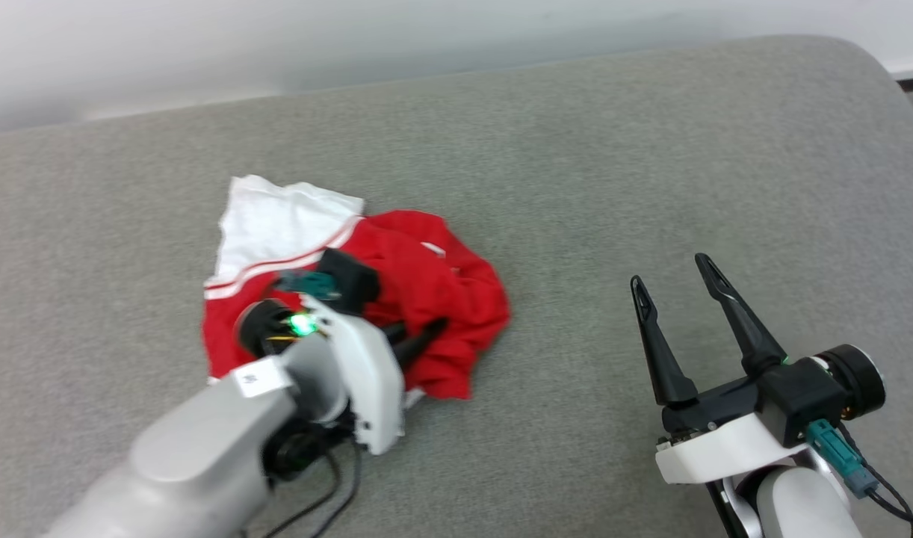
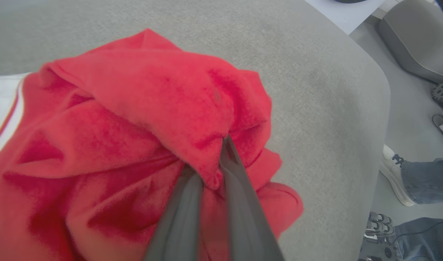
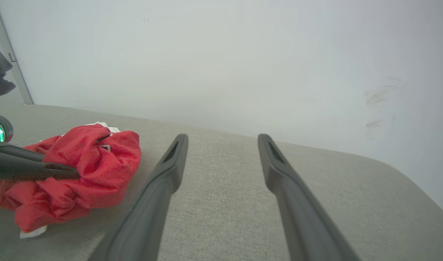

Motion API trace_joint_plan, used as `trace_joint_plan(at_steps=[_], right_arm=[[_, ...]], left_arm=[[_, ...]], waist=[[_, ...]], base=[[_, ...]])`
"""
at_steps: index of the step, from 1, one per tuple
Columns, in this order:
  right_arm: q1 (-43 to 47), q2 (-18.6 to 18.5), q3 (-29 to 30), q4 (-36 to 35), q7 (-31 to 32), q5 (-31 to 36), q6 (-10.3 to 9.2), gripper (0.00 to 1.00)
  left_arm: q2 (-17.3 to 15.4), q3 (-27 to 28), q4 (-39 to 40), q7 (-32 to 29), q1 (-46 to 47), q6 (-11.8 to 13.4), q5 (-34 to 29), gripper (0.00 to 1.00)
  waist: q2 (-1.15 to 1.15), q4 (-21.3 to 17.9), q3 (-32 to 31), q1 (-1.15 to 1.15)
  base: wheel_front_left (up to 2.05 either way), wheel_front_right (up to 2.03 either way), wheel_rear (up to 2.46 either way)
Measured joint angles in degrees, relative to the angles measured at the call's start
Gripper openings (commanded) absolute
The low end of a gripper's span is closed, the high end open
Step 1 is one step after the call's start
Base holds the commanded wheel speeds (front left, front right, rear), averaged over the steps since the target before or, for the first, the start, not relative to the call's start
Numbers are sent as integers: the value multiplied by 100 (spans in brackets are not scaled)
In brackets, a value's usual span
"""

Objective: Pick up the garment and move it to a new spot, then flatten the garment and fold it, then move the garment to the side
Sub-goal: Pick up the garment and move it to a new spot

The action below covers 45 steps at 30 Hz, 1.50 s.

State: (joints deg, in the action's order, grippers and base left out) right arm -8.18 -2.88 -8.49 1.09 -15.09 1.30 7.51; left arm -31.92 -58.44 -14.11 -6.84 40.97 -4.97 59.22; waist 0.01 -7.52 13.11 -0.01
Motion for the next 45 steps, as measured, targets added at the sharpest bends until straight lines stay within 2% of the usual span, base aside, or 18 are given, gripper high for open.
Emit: trace_joint_plan(at_steps=[5,11,12,13,14,21,25,27,32,37,41,45], right_arm=[[-4,-3,141,-58,0,12,0,100],[5,-3,374,-42,0,-56,0,100],[7,-3,381,-33,0,-81,0,100],[12,-4,389,-27,0,-82,0,100],[13,-3,391,-18,0,-82,0,100],[62,-1,459,29,0,-73,0,100],[132,-2,497,100,0,-43,0,100],[134,-2,502,124,0,7,0,100],[135,0,537,151,0,80,0,100],[180,-2,533,143,0,88,0,100],[264,-1,510,91,0,68,0,100],[337,-1,486,22,0,34,0,100]], left_arm=[[795,-422,-374,-49,209,-5,-326,0],[1562,-794,-947,21,341,-109,-519,0],[1669,-832,-1042,77,341,-116,-546,7],[1739,-878,-1133,158,358,-137,-610,66],[1800,-901,-1225,241,372,-143,-660,100],[1760,-790,-1553,861,374,-191,-652,100],[1546,-499,-1396,1259,288,-101,-534,100],[1313,-288,-1250,1467,214,11,-438,100],[375,286,-873,1912,24,591,-453,100],[-265,1001,-132,2167,-723,1274,-435,100],[-463,1766,776,2175,-1697,1744,-789,100],[-225,2416,1593,2191,-2739,1916,-1470,100]], waist=[[0,-306,49,0],[0,-622,140,0],[0,-662,143,1],[0,-695,142,0],[0,-717,133,0],[0,-478,-40,1],[0,-214,-228,1],[0,-73,-344,1],[0,288,-626,1],[0,579,-897,1],[0,761,-1036,1],[0,833,-1094,1]], base=[[0,0,0],[0,0,0],[0,0,0],[0,0,0],[0,0,0],[0,0,0],[0,0,0],[0,0,0],[0,0,0],[0,0,0],[0,0,0],[0,0,0]])
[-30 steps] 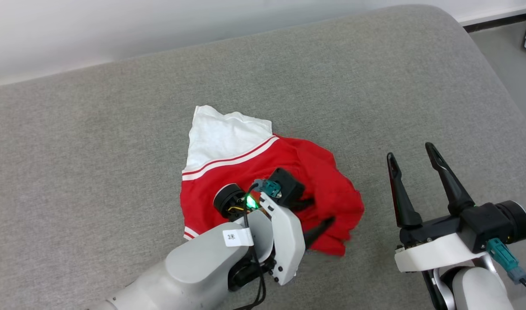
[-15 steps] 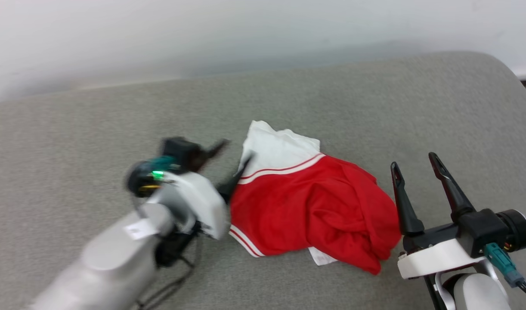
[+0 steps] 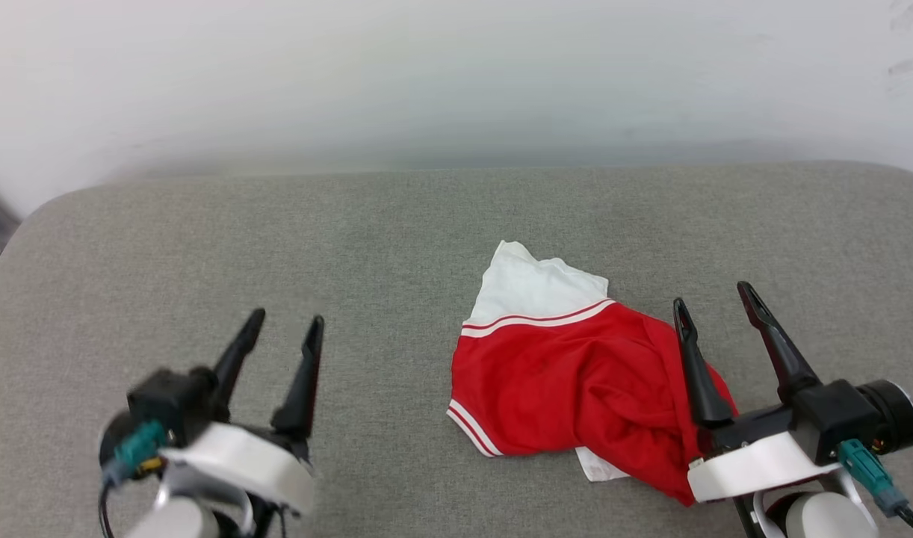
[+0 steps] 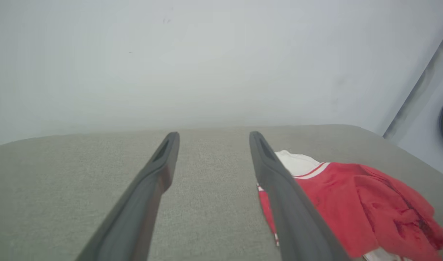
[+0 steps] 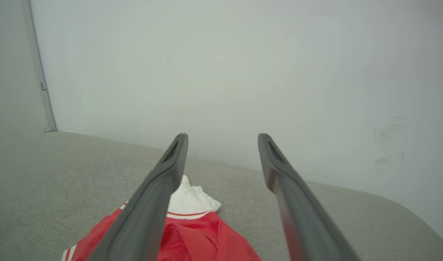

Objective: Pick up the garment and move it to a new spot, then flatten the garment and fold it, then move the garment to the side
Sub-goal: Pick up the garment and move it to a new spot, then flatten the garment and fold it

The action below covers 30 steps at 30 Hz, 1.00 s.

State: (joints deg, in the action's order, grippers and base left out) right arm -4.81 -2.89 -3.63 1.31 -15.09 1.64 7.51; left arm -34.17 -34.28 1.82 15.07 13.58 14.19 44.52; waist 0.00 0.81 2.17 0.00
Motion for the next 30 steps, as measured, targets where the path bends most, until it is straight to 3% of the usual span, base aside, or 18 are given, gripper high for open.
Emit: trace_joint_plan(at_steps=[6,13,22,30], right_arm=[[146,-1,-25,-30,0,-27,0,100],[187,-1,-97,-24,0,-53,0,100],[185,-1,-126,-24,0,4,0,100],[128,-1,-156,-87,1,107,0,100]], left_arm=[[866,730,556,0,-1049,-78,-828,100],[1305,768,162,0,-1482,-688,-1154,100],[1361,914,-5,-188,-1397,-1014,-1236,100],[1205,597,313,-2036,-610,-1012,-934,100]], waist=[[0,40,-14,0],[0,57,-46,0],[0,-1,53,0],[0,-103,431,1]], base=[[0,0,0],[0,0,0],[0,0,0],[0,0,0]])
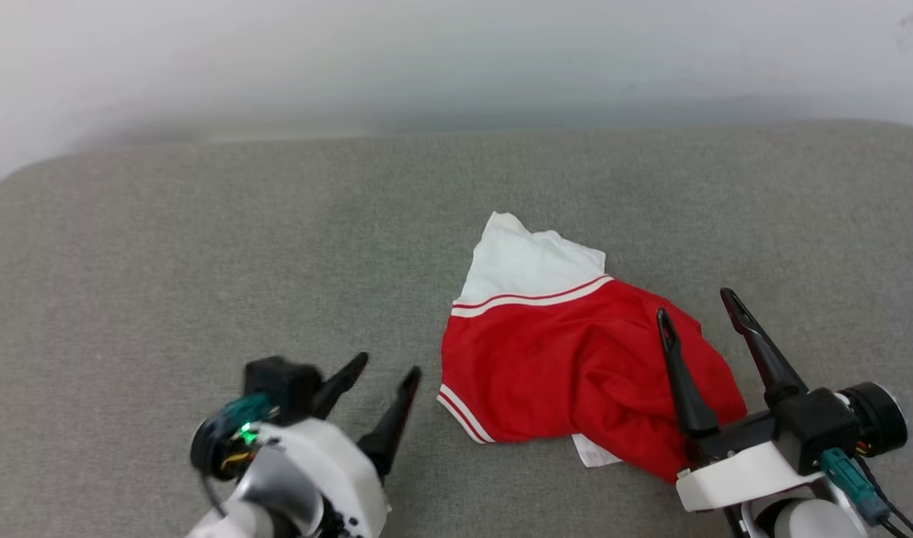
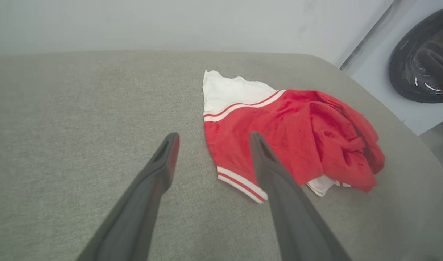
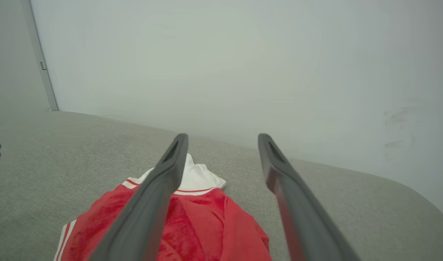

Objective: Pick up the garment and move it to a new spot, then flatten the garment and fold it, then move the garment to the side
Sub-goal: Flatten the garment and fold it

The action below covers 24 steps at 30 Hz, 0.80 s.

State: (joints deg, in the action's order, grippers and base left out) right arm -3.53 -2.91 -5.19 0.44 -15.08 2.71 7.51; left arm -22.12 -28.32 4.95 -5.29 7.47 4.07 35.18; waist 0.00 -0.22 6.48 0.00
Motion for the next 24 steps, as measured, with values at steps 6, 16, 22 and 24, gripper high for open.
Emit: trace_joint_plan(at_steps=[6,16,22,24], right_arm=[[-114,3,22,-64,24,65,0,100],[-243,0,-11,-255,49,-146,0,100],[-253,1,-59,-248,47,-54,0,100],[-259,0,-68,-243,42,-54,0,100]], left_arm=[[-57,-523,-124,-1616,840,-138,88,100],[-33,-814,-872,-3195,1894,-108,223,100],[63,-1035,-1310,-3346,2022,-157,125,100],[82,-1068,-1400,-3381,2054,-200,137,58]], waist=[[0,-133,358,0],[0,-345,892,1],[0,-441,1133,1],[0,-462,1171,0]], base=[[0,0,0],[0,0,0],[0,0,0],[0,0,0]])
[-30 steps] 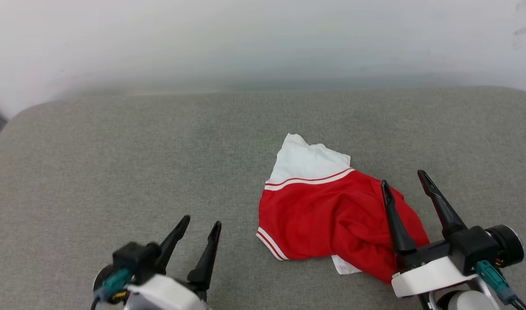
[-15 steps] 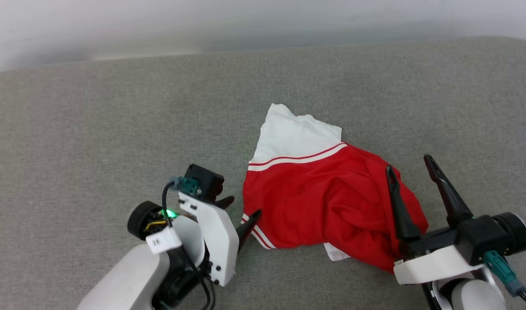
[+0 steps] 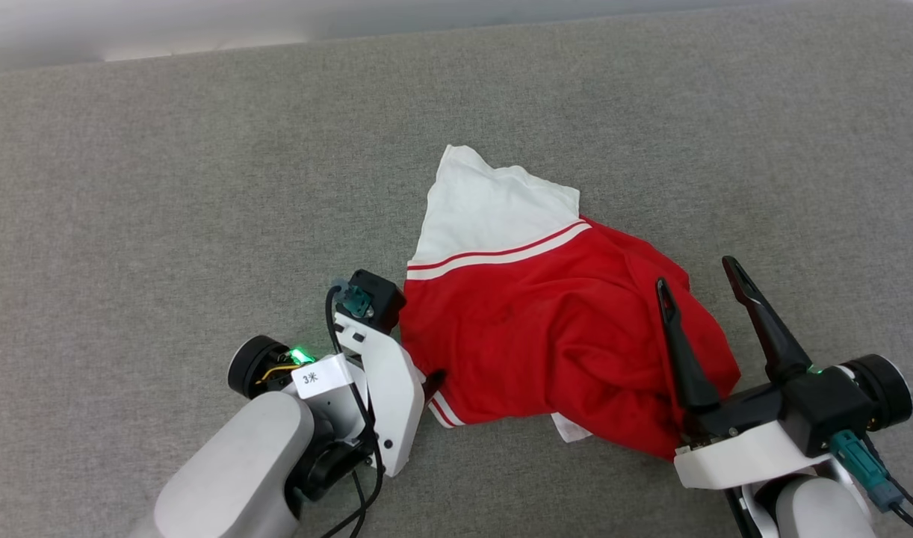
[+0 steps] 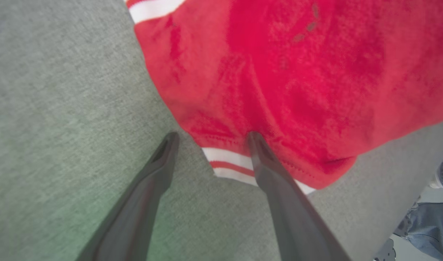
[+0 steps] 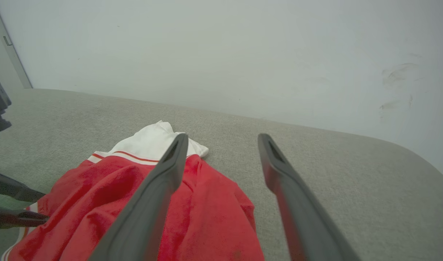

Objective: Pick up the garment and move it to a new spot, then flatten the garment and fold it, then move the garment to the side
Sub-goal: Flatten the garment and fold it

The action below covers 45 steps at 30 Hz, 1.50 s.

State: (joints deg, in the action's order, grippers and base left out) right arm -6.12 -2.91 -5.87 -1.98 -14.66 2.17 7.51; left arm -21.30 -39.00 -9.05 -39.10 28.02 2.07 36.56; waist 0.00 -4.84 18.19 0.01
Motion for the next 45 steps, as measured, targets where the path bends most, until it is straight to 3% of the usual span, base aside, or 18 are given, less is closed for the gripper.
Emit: trace_joint_plan(at_steps=[1,9,17,24,31,34,37,38,39,45], right_arm=[[-4,1,-10,7,-1,0,0,100],[-10,1,-58,162,-20,-24,0,100],[-41,1,-34,260,-38,-205,0,100],[-88,0,-92,181,-42,-363,0,100],[-249,2,-224,98,-43,-521,0,100],[-367,1,-260,59,-43,-577,0,100],[-453,1,-303,45,-43,-628,0,100],[-456,1,-312,46,-43,-636,0,100],[-465,1,-323,46,-43,-638,0,100],[-509,2,-375,74,-43,-670,0,100]], left_arm=[[7,-9,-32,-3,4,-18,9,0],[-152,182,-15,623,-83,-49,-51,0],[-887,907,1146,872,109,122,-36,0],[-1413,1188,1741,430,653,114,-73,0],[-1429,1157,924,149,1691,-193,-220,0],[-1315,1067,387,288,2197,-337,-427,0],[-975,953,-232,669,2670,-486,-565,0],[-891,902,-403,758,2749,-545,-570,95],[-825,823,-604,802,2780,-594,-598,100],[-736,476,-1555,788,2619,-768,-555,100]], waist=[[0,-8,6,0],[0,-30,-222,0],[0,-123,-553,0],[0,-302,-545,-1],[0,-558,-153,-1],[0,-688,41,0],[0,-860,274,0],[0,-894,322,0],[0,-929,364,-1],[0,-974,401,-1]], base=[[0,0,0],[0,0,0],[0,0,0],[0,0,0],[0,0,0],[0,0,0],[0,0,0],[0,0,0],[0,0,0],[0,0,0]])
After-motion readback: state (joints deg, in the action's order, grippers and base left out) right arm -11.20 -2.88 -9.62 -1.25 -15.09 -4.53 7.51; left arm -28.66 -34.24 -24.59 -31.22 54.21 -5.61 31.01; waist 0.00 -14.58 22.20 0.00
